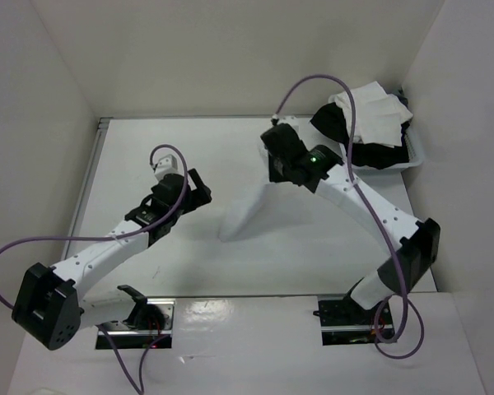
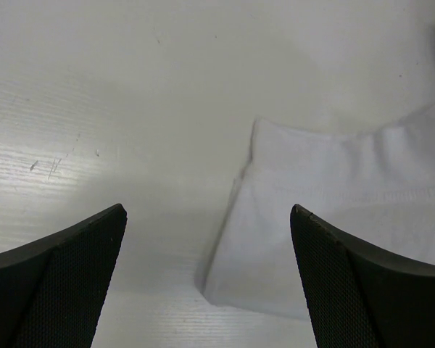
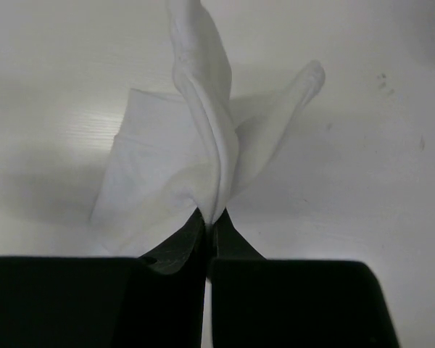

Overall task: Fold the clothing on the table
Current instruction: Fold the skirt

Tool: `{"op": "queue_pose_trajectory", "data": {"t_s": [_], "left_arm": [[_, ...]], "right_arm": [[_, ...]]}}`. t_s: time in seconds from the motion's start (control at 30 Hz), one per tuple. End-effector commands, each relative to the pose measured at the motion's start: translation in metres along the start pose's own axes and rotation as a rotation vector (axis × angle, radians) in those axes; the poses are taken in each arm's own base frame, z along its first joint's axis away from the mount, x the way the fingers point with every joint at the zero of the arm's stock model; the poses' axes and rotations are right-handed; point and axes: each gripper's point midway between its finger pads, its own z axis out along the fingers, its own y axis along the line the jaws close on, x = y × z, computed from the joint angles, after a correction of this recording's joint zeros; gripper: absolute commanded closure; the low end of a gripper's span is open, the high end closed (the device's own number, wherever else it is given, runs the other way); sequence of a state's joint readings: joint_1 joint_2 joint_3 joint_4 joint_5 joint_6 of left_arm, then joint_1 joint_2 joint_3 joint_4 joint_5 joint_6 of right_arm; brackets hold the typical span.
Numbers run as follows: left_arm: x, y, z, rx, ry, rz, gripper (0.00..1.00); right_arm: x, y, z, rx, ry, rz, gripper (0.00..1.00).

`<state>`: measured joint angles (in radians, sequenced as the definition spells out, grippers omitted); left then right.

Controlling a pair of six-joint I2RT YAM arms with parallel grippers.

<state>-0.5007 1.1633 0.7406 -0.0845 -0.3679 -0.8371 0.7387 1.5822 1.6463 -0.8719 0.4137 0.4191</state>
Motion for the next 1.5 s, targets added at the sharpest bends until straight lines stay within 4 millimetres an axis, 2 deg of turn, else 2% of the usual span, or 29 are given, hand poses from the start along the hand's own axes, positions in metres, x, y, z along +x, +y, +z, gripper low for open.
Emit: {"op": "queue_pose_trajectory", "data": {"t_s": [0.0, 0.03, 0.07, 0.13, 0.33, 0.4, 0.43, 0.47, 0.5, 0.53, 0.57, 0.63, 0.67, 0.7, 0.73, 0.87, 0.93, 0.97, 1.1, 1.13, 1.27, 1.33, 1.37, 1.47], "left_arm": [[-0.008, -0.007, -0.007, -0.001, -0.034, 0.012, 0.0], [-0.003, -0.009, -0.008, 0.002, -0.022, 0.011, 0.0], [-0.007, -0.008, -0.01, -0.001, -0.038, 0.007, 0.0], [0.0, -0.013, -0.013, 0.007, -0.026, 0.015, 0.0], [0.017, -0.01, -0.014, 0.003, 0.002, 0.027, 0.0], [0.027, -0.016, -0.012, 0.014, 0.023, 0.047, 0.0], [0.032, -0.013, -0.009, 0.002, 0.034, 0.054, 0.0], [0.035, -0.023, -0.01, 0.027, 0.038, 0.063, 0.0], [0.041, -0.024, -0.008, 0.024, 0.052, 0.063, 0.0], [0.048, -0.025, -0.003, 0.014, 0.07, 0.079, 0.0], [0.053, -0.035, -0.004, 0.031, 0.083, 0.084, 0.0], [0.07, -0.035, 0.002, 0.011, 0.113, 0.11, 0.0], [0.074, -0.047, 0.001, 0.037, 0.119, 0.11, 0.0], [0.081, -0.045, 0.003, 0.022, 0.125, 0.127, 0.0], [0.08, -0.051, 0.002, 0.035, 0.123, 0.115, 0.0], [0.078, -0.07, 0.001, 0.069, 0.117, 0.113, 0.0], [0.086, -0.075, 0.004, 0.062, 0.128, 0.145, 0.0], [0.08, -0.082, 0.006, 0.066, 0.114, 0.138, 0.0], [0.113, -0.09, 0.02, 0.04, 0.168, 0.206, 0.0], [0.116, -0.107, 0.017, 0.072, 0.17, 0.222, 0.0], [0.141, -0.129, 0.026, 0.107, 0.223, 0.257, 0.0], [0.148, -0.131, 0.032, 0.101, 0.239, 0.265, 0.0], [0.159, -0.123, 0.039, 0.072, 0.26, 0.288, 0.0], [0.17, -0.118, 0.045, 0.051, 0.286, 0.296, 0.0]], "right_arm": [[0.017, 0.003, 0.032, -0.057, -0.038, 0.095, 1.0], [0.022, -0.002, 0.035, -0.051, -0.041, 0.102, 1.0], [0.044, -0.007, 0.042, -0.045, -0.008, 0.1, 1.0], [0.067, -0.017, 0.056, -0.034, 0.026, 0.114, 1.0], [0.101, -0.029, 0.064, 0.0, 0.073, 0.115, 1.0], [0.1, -0.036, 0.059, 0.018, 0.051, 0.129, 1.0], [0.107, -0.039, 0.057, 0.026, 0.065, 0.132, 1.0], [0.109, -0.045, 0.055, 0.05, 0.065, 0.137, 1.0], [0.106, -0.048, 0.049, 0.051, 0.047, 0.143, 1.0], [0.115, -0.056, 0.049, 0.078, 0.062, 0.162, 1.0], [0.119, -0.06, 0.047, 0.092, 0.067, 0.168, 1.0], [0.126, -0.068, 0.042, 0.101, 0.063, 0.217, 1.0], [0.126, -0.073, 0.04, 0.108, 0.056, 0.243, 1.0], [0.128, -0.076, 0.037, 0.104, 0.054, 0.271, 1.0], [0.132, -0.079, 0.032, 0.1, 0.046, 0.292, 1.0], [0.137, -0.078, 0.027, 0.077, 0.04, 0.339, 1.0], [0.145, -0.081, 0.026, 0.087, 0.055, 0.341, 1.0], [0.143, -0.081, 0.024, 0.082, 0.048, 0.345, 1.0], [0.151, -0.079, 0.022, 0.054, 0.048, 0.374, 1.0], [0.152, -0.079, 0.024, 0.054, 0.048, 0.374, 1.0], [0.15, -0.079, 0.021, 0.048, 0.038, 0.389, 1.0], [0.152, -0.08, 0.021, 0.049, 0.039, 0.399, 1.0], [0.152, -0.08, 0.021, 0.049, 0.039, 0.399, 1.0], [0.152, -0.08, 0.021, 0.049, 0.039, 0.399, 1.0]]}}
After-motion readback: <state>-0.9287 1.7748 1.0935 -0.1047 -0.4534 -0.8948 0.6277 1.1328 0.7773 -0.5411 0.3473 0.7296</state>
